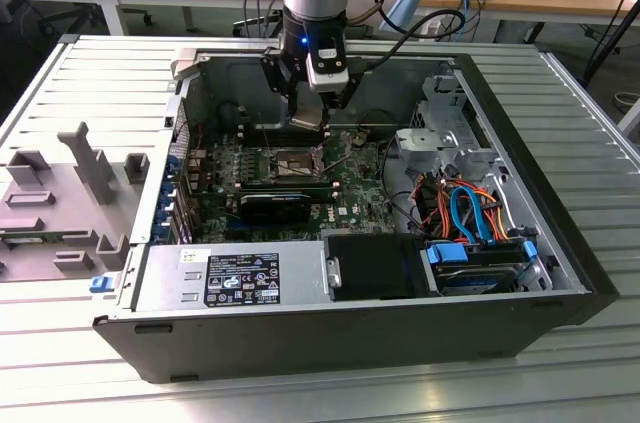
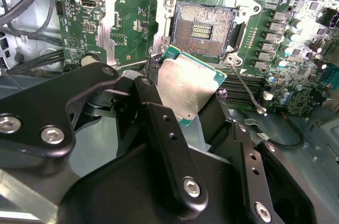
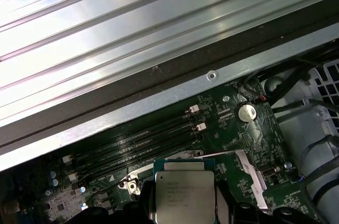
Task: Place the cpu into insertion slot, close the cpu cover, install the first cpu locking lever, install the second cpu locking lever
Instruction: 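Place the cpu into insertion slot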
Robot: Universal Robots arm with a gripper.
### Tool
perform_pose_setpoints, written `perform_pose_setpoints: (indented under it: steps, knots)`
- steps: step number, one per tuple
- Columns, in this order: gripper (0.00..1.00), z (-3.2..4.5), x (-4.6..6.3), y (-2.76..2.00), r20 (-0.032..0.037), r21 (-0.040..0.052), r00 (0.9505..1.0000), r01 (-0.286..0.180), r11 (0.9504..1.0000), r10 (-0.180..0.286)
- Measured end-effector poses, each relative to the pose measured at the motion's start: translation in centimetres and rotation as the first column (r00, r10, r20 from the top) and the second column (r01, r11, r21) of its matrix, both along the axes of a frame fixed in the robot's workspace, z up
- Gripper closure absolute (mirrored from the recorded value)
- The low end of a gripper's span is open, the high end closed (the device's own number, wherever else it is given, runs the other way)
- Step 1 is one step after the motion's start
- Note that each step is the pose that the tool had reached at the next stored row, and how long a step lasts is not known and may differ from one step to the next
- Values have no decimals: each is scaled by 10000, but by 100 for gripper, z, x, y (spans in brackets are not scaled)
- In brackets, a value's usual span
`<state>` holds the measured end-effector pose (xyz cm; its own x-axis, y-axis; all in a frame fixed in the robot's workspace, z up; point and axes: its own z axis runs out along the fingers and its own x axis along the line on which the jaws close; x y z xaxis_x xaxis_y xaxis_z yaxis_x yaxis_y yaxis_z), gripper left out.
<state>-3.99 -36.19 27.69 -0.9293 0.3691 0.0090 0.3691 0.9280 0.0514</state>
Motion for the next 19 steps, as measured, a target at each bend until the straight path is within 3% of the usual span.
perform_pose_setpoints:
  steps: [19]
  knots:
    - [45,0,0,0,1,-28,9999,102,9999,-102]
